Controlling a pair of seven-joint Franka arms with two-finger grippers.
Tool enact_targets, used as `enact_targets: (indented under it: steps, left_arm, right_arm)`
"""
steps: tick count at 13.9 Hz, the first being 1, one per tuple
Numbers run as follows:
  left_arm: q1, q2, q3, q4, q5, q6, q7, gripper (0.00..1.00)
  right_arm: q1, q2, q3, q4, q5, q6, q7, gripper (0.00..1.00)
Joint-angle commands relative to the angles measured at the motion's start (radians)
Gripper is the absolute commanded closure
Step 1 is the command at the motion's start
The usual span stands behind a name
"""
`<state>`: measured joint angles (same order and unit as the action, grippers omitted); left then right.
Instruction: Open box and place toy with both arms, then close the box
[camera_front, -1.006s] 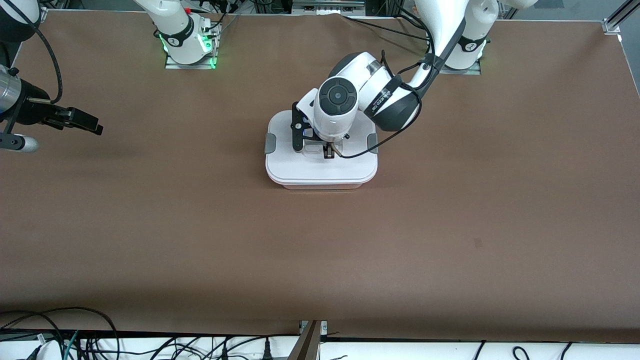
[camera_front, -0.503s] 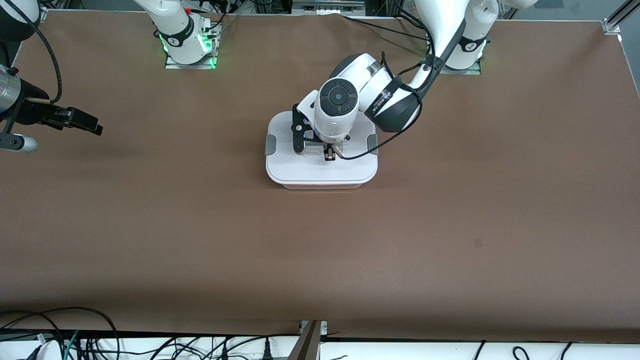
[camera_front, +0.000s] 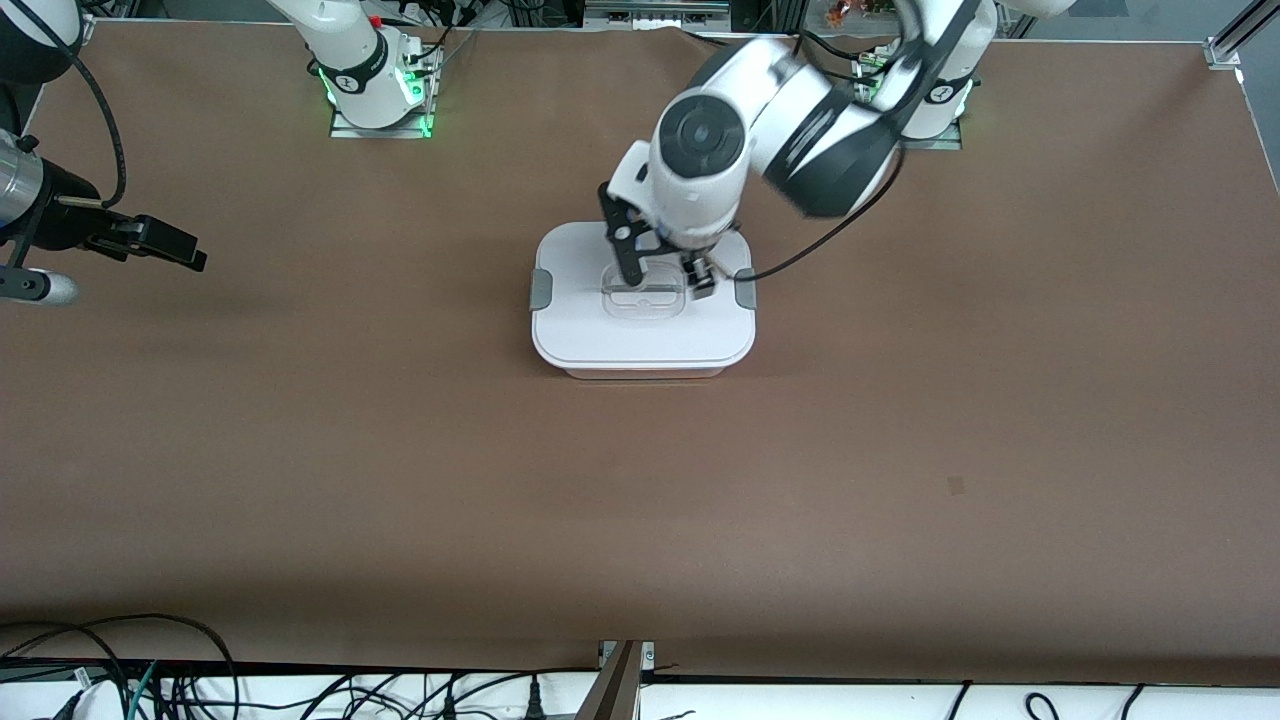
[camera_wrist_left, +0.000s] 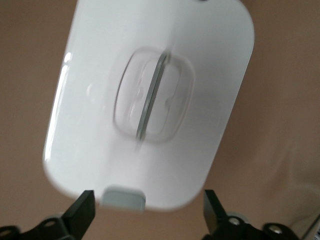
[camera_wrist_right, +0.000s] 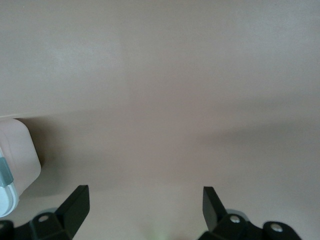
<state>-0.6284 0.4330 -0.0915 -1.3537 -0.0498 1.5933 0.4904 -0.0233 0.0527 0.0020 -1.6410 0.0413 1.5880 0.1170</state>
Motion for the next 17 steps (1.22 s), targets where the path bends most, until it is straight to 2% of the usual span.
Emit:
enact_targets:
  steps: [1,6,8,10,15,17]
  left_arm:
    - [0.047,-0.089,0.001,-0.015,0.123,-0.056,-0.062,0.0]
    - [0.248,-0.151,0.004,-0.008,0.128,-0.091,-0.084,0.0]
    - [0.297,-0.145,0.03,0.091,0.13,-0.111,-0.201,0.0]
    - [0.311,-0.152,0.056,0.094,0.137,-0.116,-0.355,0.0]
    - [0.533,-0.255,0.052,-0.053,0.126,-0.056,-0.383,0.0]
    - [0.567,-0.348,0.052,-0.182,0.139,0.015,-0.377,0.0]
  right_arm:
    - [-0.006,0.006,0.007,0.017,0.0,-0.003,0.006,0.0]
    - [-0.006,0.012,0.007,0.029,-0.003,-0.003,0.004,0.0]
    - [-0.004,0.019,0.007,0.029,-0.003,-0.003,0.006,0.0]
    - [-0.004,0.019,0.009,0.029,-0.001,-0.003,0.006,0.0]
    - [-0.004,0.021,0.009,0.033,-0.003,-0.005,0.003,0.0]
    - [-0.004,0.024,0.009,0.052,-0.004,-0.008,0.0,0.0]
